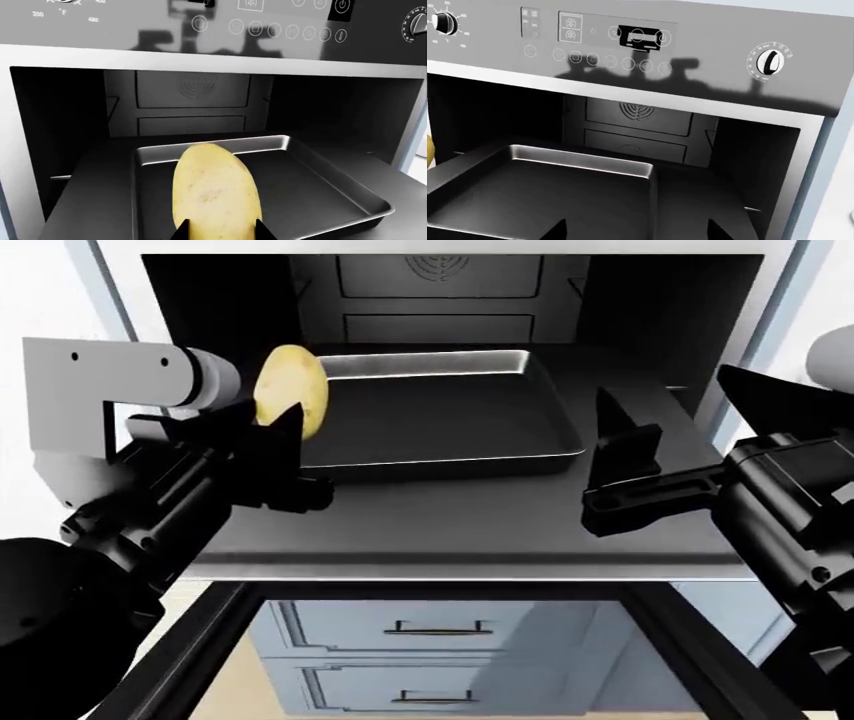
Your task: Place the potato on the top rack of the oven.
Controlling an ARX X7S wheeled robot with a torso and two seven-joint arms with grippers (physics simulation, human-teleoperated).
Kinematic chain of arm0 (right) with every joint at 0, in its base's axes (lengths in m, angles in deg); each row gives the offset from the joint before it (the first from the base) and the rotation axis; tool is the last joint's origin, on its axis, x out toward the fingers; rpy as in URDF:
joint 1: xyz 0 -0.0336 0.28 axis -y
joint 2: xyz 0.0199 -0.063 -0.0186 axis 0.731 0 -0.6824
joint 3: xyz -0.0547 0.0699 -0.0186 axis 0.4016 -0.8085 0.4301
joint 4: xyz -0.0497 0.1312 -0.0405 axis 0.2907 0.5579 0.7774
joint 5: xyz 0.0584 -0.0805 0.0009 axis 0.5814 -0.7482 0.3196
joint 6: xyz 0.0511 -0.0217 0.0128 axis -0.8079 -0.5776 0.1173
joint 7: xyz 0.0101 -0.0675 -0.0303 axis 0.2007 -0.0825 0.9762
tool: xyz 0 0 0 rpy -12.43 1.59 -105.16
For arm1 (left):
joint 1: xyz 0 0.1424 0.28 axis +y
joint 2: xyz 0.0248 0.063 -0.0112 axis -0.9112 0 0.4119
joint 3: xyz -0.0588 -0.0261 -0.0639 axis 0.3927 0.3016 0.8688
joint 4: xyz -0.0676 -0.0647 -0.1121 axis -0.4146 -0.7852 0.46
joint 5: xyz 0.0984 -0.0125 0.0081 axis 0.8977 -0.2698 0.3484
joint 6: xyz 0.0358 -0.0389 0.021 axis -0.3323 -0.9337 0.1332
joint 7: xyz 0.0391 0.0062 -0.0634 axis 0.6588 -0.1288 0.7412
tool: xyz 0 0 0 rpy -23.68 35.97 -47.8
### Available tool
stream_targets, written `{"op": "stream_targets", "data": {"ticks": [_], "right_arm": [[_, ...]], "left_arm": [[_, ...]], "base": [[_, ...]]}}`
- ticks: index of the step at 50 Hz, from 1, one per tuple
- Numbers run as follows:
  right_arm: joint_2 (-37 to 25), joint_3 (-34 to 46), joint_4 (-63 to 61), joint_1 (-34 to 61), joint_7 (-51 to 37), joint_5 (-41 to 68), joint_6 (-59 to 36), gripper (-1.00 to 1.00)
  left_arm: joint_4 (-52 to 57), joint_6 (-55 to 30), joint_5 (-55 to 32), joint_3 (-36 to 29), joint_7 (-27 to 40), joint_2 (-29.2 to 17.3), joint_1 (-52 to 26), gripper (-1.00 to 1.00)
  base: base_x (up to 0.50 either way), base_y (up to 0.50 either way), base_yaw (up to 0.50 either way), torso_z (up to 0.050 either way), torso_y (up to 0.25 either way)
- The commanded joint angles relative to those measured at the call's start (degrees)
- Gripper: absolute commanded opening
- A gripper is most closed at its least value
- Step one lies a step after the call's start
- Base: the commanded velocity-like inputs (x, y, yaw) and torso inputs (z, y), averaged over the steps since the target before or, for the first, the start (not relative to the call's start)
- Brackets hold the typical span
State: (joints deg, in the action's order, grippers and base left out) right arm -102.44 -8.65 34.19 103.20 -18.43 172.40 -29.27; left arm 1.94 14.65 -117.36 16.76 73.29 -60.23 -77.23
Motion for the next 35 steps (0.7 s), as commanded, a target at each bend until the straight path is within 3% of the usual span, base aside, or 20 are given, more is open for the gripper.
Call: {"op": "stream_targets", "data": {"ticks": [1, 17, 28, 35], "right_arm": [[0.4, 1.5, 2.1, 0.3, -1.1, 0.4, 0.3, 1.00], [0.8, 1.9, 1.9, 0.7, 1.1, -1.4, -0.5, 1.00], [0.4, 1.0, 1.3, -0.2, 2.3, -1.8, 0.0, 1.00], [0.1, -0.1, 0.8, -2.0, 3.3, -2.8, 0.6, 1.00]], "left_arm": [[-0.1, 0.7, -0.5, 0.1, -0.2, -0.2, 0.5, -1.00], [-0.7, 0.6, 0.3, -0.4, -0.8, -0.1, 0.3, -1.00], [-1.4, 0.9, -1.5, -1.0, 0.5, 0.2, 1.0, -1.00], [-11.9, -1.4, 1.6, -3.7, -6.0, 3.2, -5.1, -1.00]], "base": [[0.00, 0.00, 0.00, 0.000, 0.000], [0.30, 0.01, 0.00, 0.000, 0.000], [0.00, 0.00, 0.00, 0.000, 0.001], [0.00, 0.00, 0.00, 0.000, 0.000]]}}
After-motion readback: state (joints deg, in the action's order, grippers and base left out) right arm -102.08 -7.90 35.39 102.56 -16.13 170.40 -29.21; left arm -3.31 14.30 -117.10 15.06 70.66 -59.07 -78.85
